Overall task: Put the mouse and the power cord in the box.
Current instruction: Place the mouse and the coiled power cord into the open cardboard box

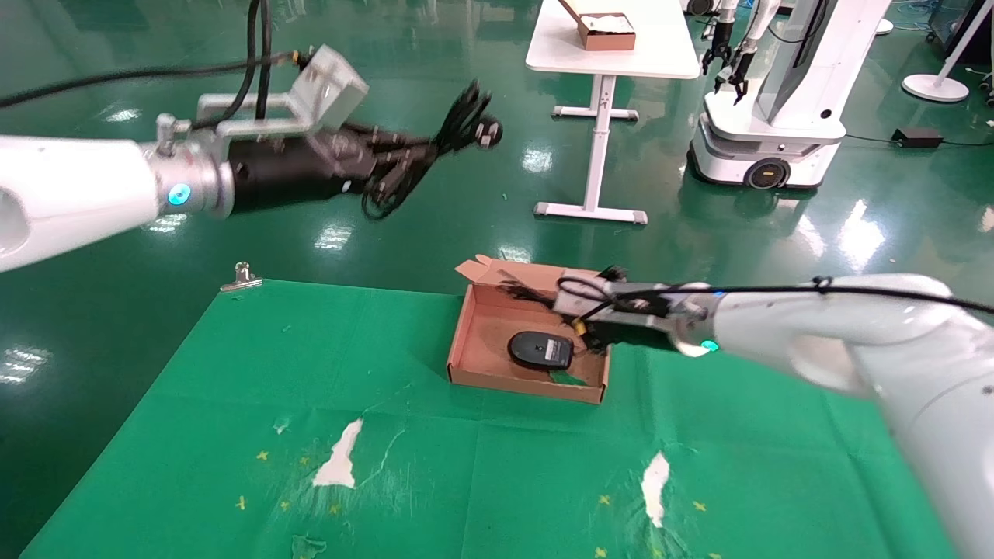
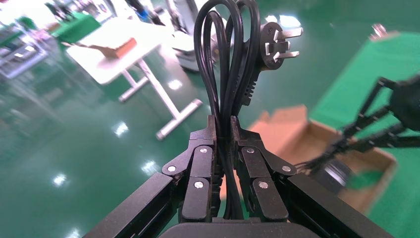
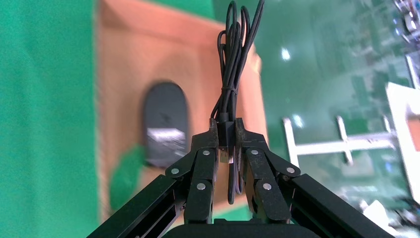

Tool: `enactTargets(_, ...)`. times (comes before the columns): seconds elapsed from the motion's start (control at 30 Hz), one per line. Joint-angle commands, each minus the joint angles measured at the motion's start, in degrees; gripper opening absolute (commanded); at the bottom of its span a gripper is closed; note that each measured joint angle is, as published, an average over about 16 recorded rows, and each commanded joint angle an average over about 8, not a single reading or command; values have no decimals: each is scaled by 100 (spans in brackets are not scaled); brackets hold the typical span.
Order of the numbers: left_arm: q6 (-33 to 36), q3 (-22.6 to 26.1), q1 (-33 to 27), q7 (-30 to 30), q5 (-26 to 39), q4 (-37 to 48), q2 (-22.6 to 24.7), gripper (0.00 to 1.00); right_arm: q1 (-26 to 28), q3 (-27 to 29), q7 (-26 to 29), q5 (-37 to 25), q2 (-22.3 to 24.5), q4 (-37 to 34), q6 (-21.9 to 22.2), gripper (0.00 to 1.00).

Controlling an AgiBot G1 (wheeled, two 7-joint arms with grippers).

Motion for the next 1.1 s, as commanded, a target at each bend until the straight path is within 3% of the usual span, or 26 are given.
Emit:
enactTargets(0.03,145,42,48,-8,62,5,-73,0,-120,22,-12,54,-39,56,61,87)
enactTargets(0.07,183,59,60,-8,88,2,-95,0,-129,26,-10,72,-35,69,58,97)
enactTargets(0.1,212,77,72,-4,113,-3,-111,0,-136,29,-7,89,-30,73,61,100)
enactTargets(0.27,215,160,120,42,234,-69,-54,0,-167,61,4,188,2,30,100,100)
enactTargets(0.47,-45,276,234,141,401,-195,355,0,-130,129,-103,303,178,-91,170,100)
enactTargets(0.63,-542,384,575,252,493,-606,711,0,228,164,-332,340,657,-100,77,100)
enactTargets(0.8,-871,571,1183,4,335,-1381,803,3,871,161,-584,323,1452,24,-595,100)
enactTargets(1.03,-771,853,1621,-522,134,-1895,825,88,1402,123,-738,278,2162,140,-1475,100)
enactTargets(1.07,-763,875,1644,-551,124,-1924,828,98,1433,119,-744,275,2203,147,-1530,100)
enactTargets(1.1,-749,901,1670,-586,114,-1955,829,100,1466,115,-752,270,2247,155,-1594,100)
